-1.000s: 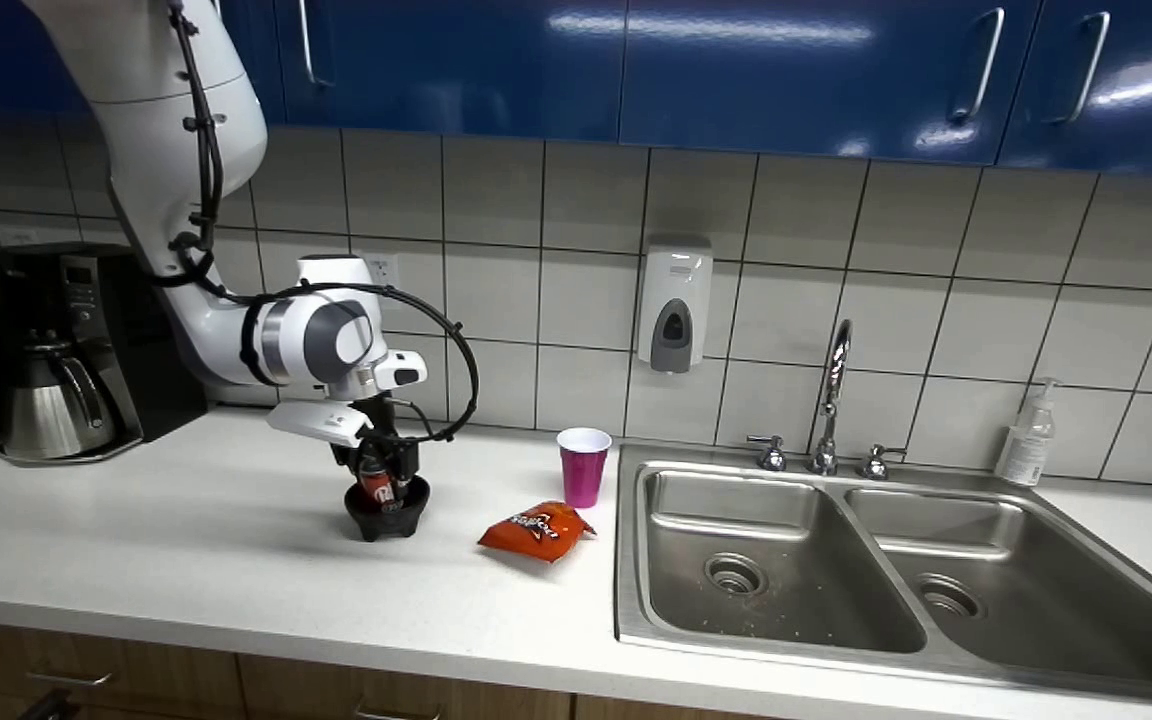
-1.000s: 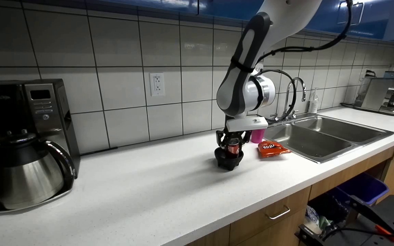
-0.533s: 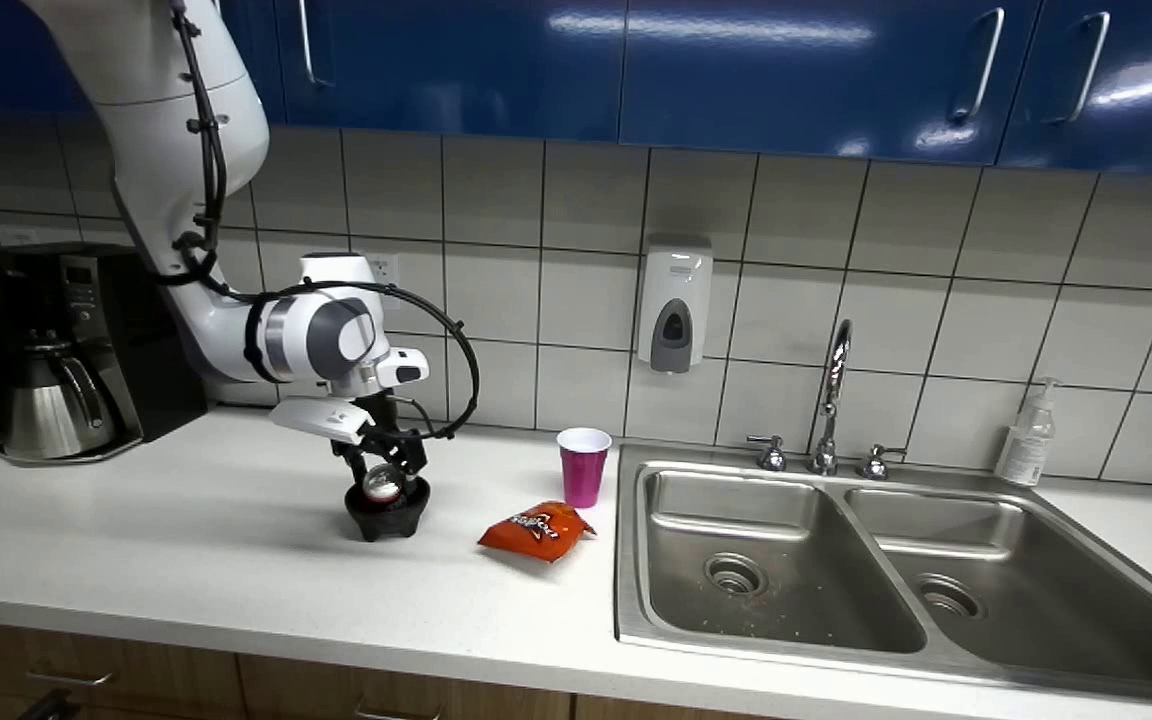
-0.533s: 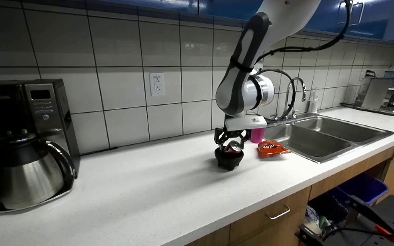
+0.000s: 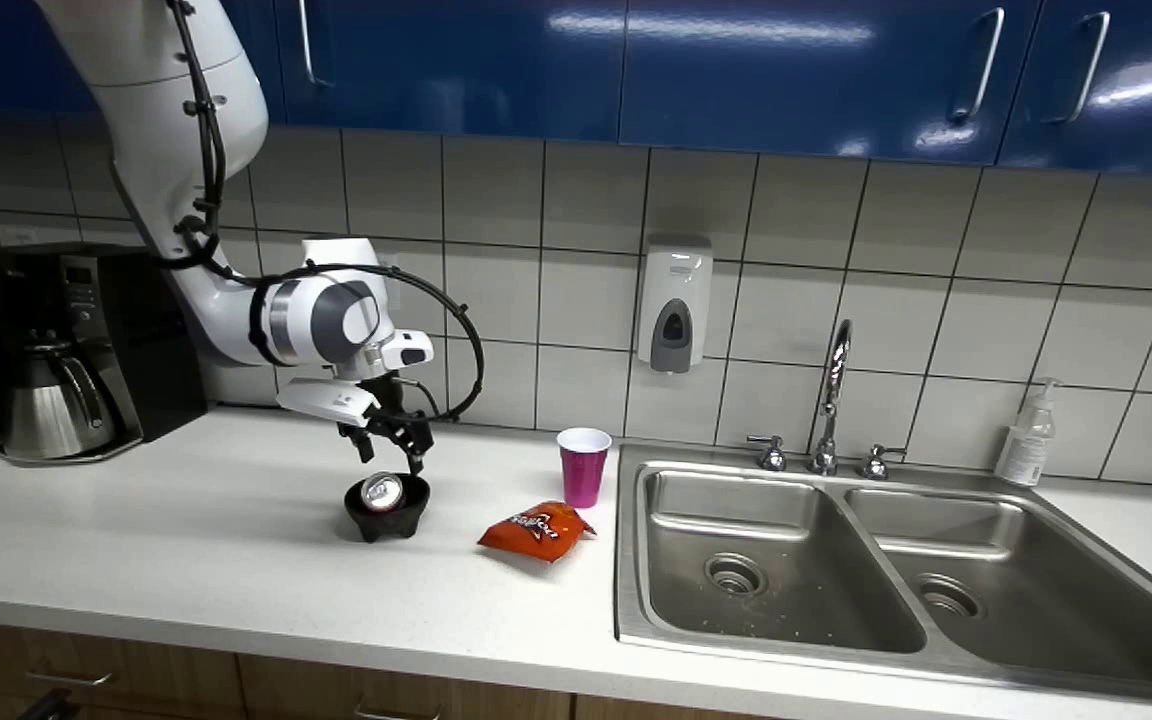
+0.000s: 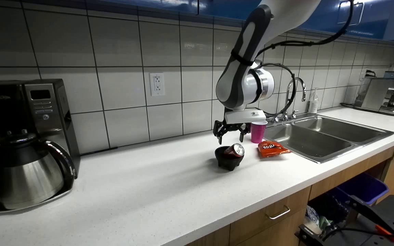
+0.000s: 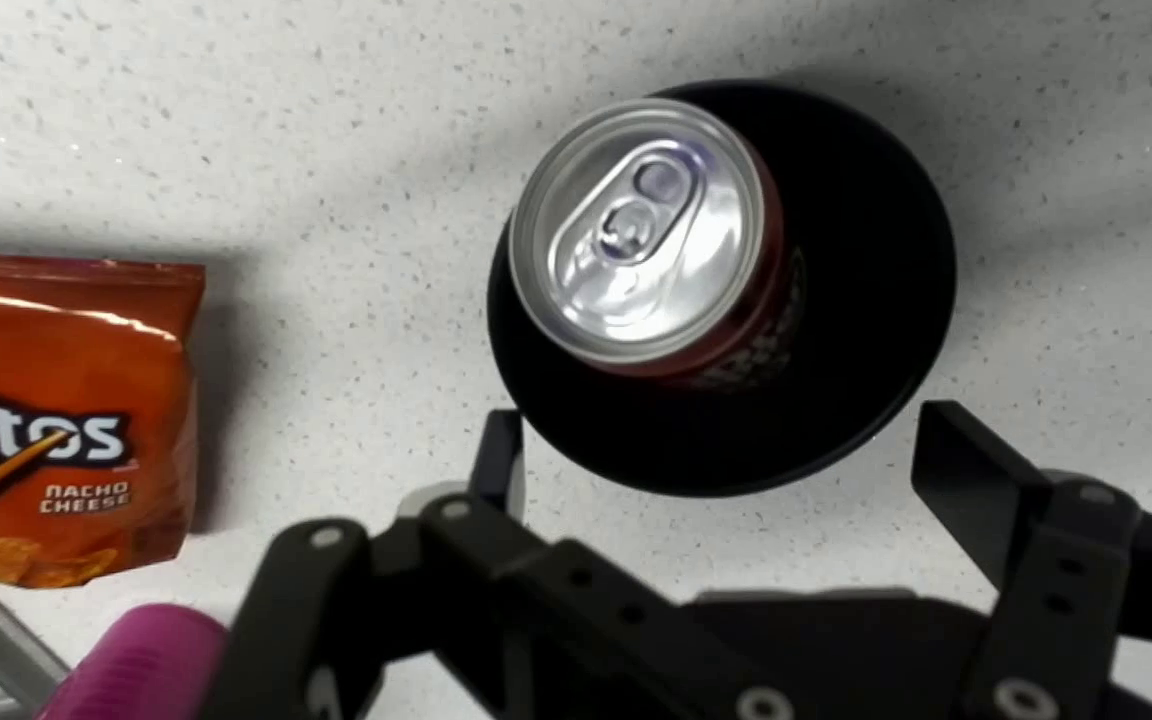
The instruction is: Put the red can in the black bowl.
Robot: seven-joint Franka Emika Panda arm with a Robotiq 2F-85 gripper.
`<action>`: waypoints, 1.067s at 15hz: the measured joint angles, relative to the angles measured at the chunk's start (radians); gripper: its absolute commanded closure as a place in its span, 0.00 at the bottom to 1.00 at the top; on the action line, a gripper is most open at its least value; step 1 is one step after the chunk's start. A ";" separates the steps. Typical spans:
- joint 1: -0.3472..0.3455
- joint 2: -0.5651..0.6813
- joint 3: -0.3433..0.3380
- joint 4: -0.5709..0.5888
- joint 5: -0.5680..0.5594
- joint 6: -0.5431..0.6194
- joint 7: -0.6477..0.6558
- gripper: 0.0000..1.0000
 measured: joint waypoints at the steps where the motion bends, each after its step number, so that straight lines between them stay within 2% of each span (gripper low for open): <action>1: 0.000 -0.012 -0.001 -0.002 0.000 0.000 0.000 0.00; 8: -0.017 -0.133 0.008 -0.069 0.001 -0.007 -0.003 0.00; 16: -0.101 -0.364 0.089 -0.256 0.059 -0.036 -0.111 0.00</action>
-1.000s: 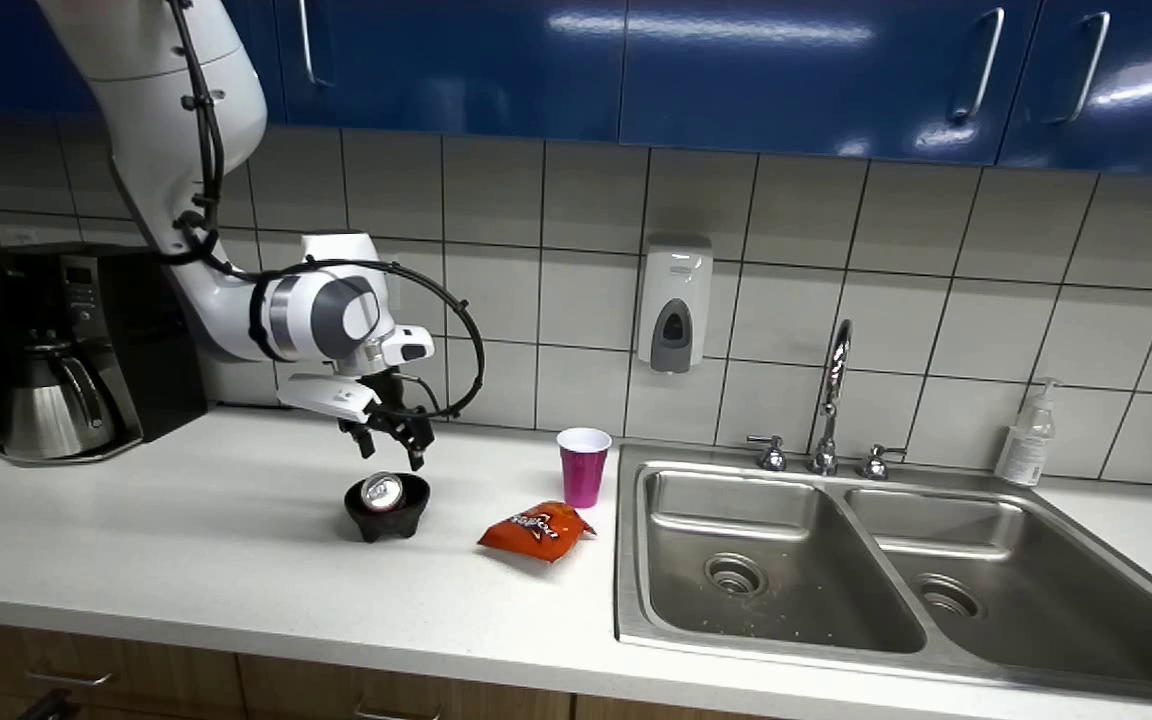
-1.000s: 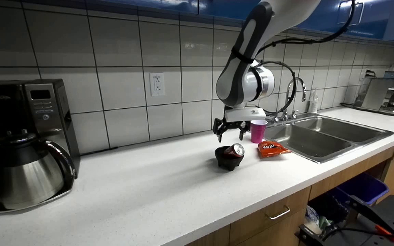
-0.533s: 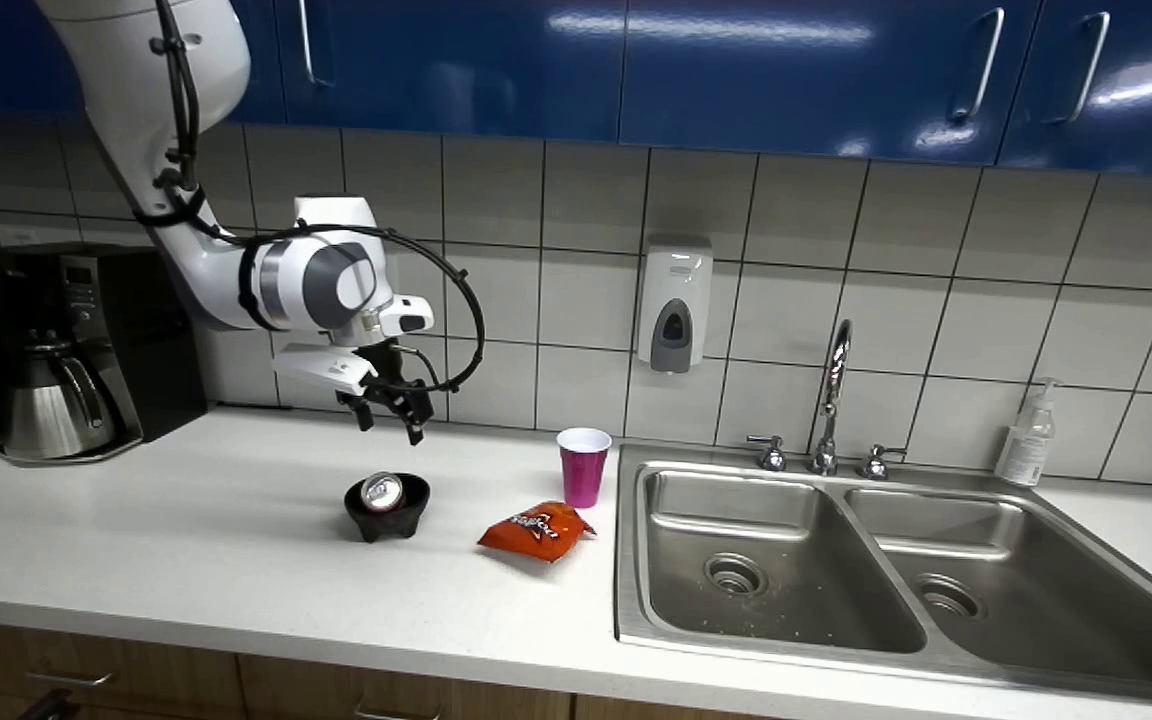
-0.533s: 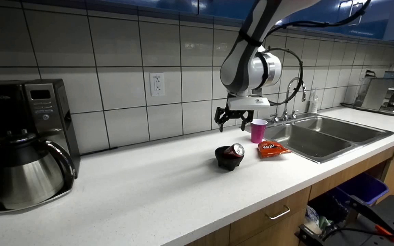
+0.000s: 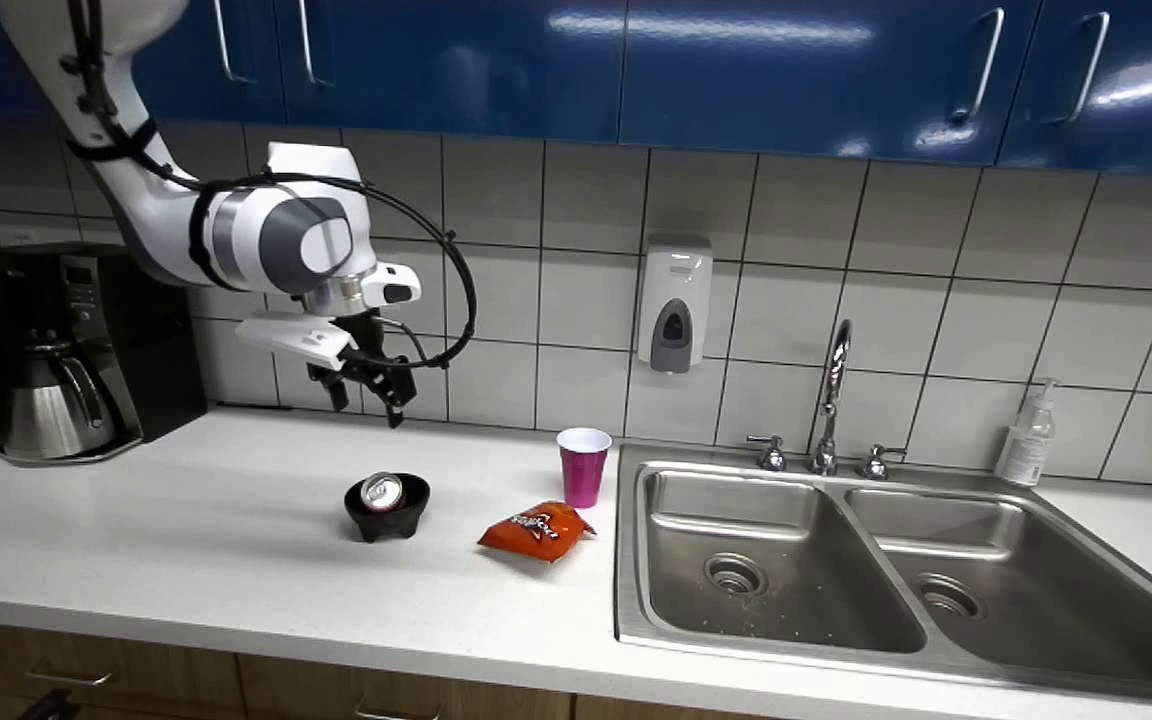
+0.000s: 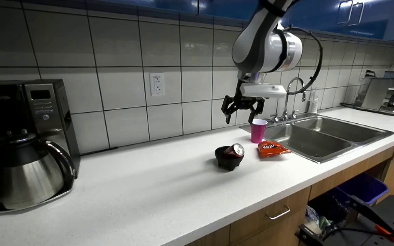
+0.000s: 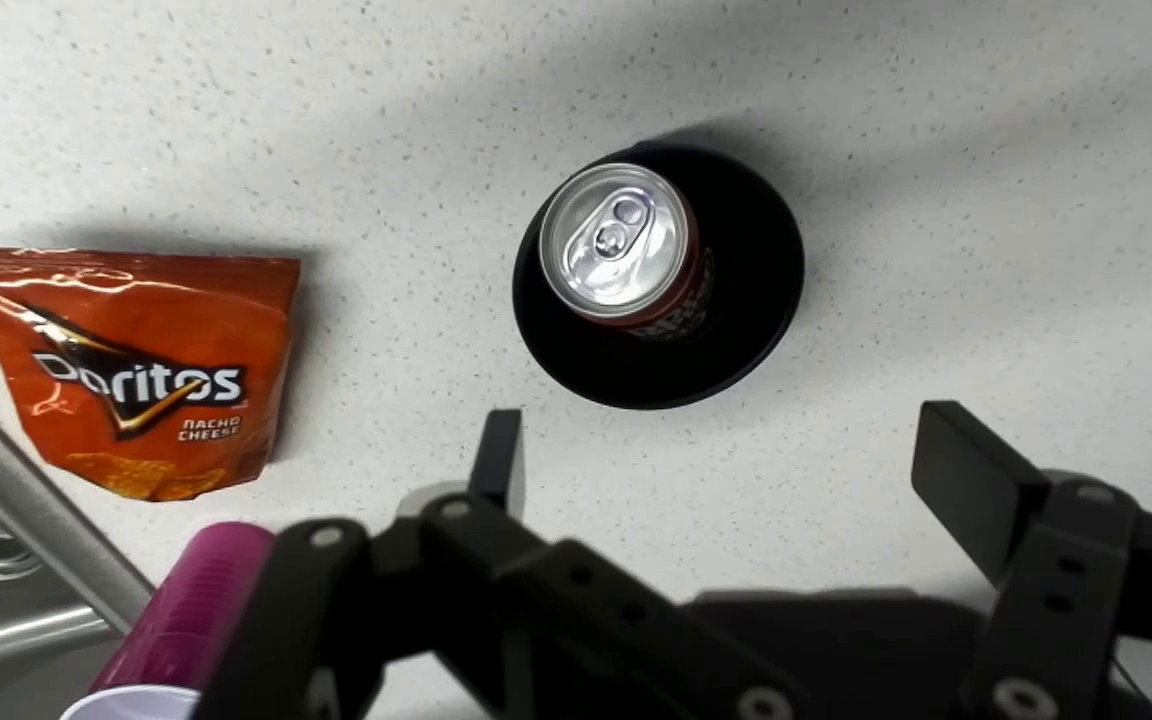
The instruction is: Put the red can in the black bowl.
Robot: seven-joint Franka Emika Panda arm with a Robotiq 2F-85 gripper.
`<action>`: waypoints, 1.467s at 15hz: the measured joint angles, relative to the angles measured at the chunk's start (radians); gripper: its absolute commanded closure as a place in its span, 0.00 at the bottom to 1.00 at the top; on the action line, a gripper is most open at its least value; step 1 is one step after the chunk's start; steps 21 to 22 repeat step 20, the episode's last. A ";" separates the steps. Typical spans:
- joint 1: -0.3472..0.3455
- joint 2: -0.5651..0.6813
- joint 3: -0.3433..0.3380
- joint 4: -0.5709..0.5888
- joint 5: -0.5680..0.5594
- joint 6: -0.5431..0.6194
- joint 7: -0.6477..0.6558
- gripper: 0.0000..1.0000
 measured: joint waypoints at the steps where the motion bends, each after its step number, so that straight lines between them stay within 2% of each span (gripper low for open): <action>1: -0.006 -0.033 0.007 -0.028 0.014 -0.002 -0.022 0.00; 9: -0.014 -0.279 0.022 -0.225 0.125 -0.033 -0.218 0.00; 16: 0.012 -0.493 -0.013 -0.373 0.138 -0.087 -0.346 0.00; 20: 0.031 -0.581 -0.044 -0.384 0.135 -0.176 -0.399 0.00; 22: 0.031 -0.581 -0.044 -0.384 0.135 -0.176 -0.399 0.00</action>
